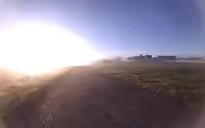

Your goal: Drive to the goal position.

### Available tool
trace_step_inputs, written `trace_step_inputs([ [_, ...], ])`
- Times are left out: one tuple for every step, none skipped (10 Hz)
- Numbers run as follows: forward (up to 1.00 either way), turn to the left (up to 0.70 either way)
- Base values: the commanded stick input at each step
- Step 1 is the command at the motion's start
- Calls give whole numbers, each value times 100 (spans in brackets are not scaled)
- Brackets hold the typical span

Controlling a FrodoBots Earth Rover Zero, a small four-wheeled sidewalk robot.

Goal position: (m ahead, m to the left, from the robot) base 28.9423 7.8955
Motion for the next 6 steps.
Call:
trace_step_inputs([
  [70, 0],
  [70, 0],
  [70, 0],
  [70, 0],
  [70, 0],
  [70, 0],
])
